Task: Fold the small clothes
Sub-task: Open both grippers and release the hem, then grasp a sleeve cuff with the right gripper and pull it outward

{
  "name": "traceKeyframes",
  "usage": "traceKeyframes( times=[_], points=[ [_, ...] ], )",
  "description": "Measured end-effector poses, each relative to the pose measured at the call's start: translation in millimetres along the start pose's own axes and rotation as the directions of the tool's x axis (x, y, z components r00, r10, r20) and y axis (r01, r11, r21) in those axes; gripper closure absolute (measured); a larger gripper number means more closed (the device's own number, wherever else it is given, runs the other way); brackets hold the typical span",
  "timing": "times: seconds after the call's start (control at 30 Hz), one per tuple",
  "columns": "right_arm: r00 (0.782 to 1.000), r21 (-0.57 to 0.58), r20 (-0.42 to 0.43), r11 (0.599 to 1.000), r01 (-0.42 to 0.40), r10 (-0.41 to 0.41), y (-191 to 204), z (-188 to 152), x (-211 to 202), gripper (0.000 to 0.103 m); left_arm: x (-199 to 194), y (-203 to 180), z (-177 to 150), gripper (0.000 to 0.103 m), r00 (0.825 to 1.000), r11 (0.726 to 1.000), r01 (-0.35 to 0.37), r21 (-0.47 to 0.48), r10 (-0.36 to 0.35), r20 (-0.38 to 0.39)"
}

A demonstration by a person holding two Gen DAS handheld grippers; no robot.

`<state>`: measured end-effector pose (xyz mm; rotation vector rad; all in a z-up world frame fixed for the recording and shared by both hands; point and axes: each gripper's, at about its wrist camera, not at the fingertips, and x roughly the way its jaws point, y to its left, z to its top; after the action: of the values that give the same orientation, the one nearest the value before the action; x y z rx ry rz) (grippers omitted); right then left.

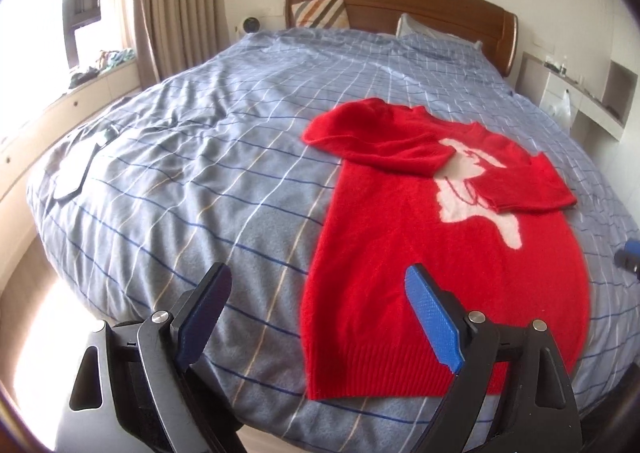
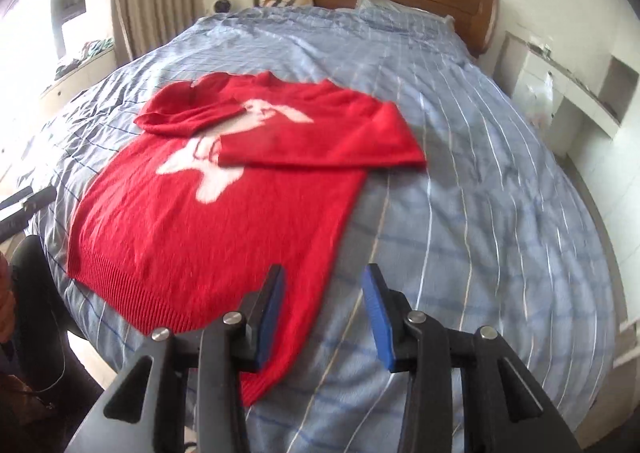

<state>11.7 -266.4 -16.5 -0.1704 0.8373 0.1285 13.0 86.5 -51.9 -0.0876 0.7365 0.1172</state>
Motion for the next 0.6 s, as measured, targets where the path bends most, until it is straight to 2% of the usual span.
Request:
traceKeyframes(
  times=[0.03,0.1,0.17,0.23,0.33,0.37,0.43,0.47,0.53,0.6],
  points=[
    [1.0,-0.049,-0.006,0.999,-0.018,0.018,5.5,18.8,8.1,0.054,2.0,4.3,-4.6,0.013,1.0,1.0,-0.023,-0.006,0.023,0.012],
    [0.994,-0.124,-0.026,0.987,-0.106,0.103,22.7,52.3,31.5,0.052,6.9,13.5,-15.4,0.013,0.997,0.997,-0.073,-0.015,0.074,0.02],
    [0.979,-0.147,-0.035,0.968,-0.202,0.199,41.2,73.9,59.5,0.049,13.8,23.0,-25.4,0.013,0.994,0.994,-0.105,-0.036,0.106,0.005],
    [0.954,-0.13,-0.05,0.946,-0.299,0.294,58.3,85.0,92.3,0.042,21.5,32.9,-24.0,0.013,0.996,0.993,-0.079,-0.089,0.075,-0.049],
    [0.956,-0.168,-0.103,0.942,-0.29,0.276,89.2,92.4,145.2,0.043,25.6,40.8,-22.0,0.013,0.996,0.99,-0.074,-0.122,0.068,-0.053],
    [0.963,-0.196,-0.103,0.945,-0.263,0.247,96.1,93.6,158.4,0.045,28.3,41.8,-22.0,0.013,0.996,0.989,-0.076,-0.127,0.069,-0.065],
    [0.975,-0.195,-0.09,0.957,-0.215,0.201,95.5,94.7,172.9,0.088,33.6,44.2,-23.5,0.013,0.993,0.987,-0.081,-0.138,0.069,-0.091],
    [0.981,-0.159,-0.073,0.969,-0.19,0.181,86.6,97.4,172.0,0.097,34.7,44.5,-23.5,0.013,0.993,0.986,-0.085,-0.142,0.072,-0.096],
    [0.984,-0.049,-0.003,0.983,-0.179,0.179,52.3,104.9,152.6,0.097,34.0,45.5,-24.7,0.013,0.992,0.985,-0.091,-0.147,0.078,-0.095],
    [0.989,0.032,0.074,0.99,-0.134,0.132,7.2,114.0,124.7,0.097,34.2,45.5,-25.8,0.013,0.992,0.984,-0.098,-0.152,0.083,-0.097]
  ],
)
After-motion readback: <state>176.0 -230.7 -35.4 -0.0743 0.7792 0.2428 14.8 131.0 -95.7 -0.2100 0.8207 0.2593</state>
